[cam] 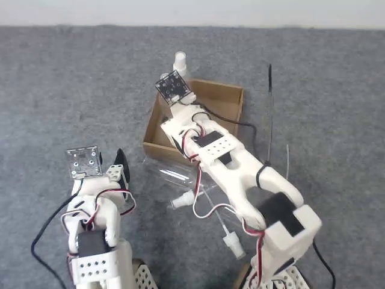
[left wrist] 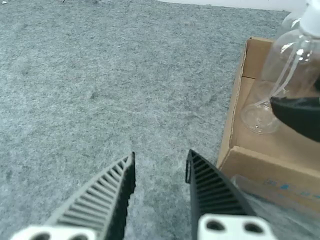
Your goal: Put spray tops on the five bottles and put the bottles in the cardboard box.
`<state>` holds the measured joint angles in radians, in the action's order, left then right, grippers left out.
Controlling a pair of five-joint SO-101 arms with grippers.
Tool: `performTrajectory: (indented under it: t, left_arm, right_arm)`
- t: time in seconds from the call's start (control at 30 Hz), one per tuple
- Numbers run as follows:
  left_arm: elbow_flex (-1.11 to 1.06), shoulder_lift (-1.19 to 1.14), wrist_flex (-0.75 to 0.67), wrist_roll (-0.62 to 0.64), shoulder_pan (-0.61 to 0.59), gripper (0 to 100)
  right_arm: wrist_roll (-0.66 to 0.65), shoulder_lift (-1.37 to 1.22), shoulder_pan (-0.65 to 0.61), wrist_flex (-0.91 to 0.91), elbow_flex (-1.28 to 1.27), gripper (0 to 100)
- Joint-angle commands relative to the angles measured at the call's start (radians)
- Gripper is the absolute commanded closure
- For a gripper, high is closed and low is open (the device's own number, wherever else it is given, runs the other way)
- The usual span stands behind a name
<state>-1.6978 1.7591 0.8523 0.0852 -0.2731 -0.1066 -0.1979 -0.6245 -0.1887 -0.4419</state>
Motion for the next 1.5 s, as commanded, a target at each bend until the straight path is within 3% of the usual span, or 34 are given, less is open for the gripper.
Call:
performTrajectory:
  t: [0.0,0.8,1.47]
  left_arm:
    - [0.010,0.017,-0.005,0.011,-0.002,84]
    - [0.010,0.017,-0.005,0.011,-0.002,84]
    - [0.010,0.017,-0.008,0.011,-0.002,84]
  right_arm:
    - [0.006,0.134,-0.008,-0.064,0.038,78.5]
    - [-0.002,0.438,0.059,-0.464,0.038,78.6]
    - [-0.002,0.728,0.051,-1.082,0.037,78.6]
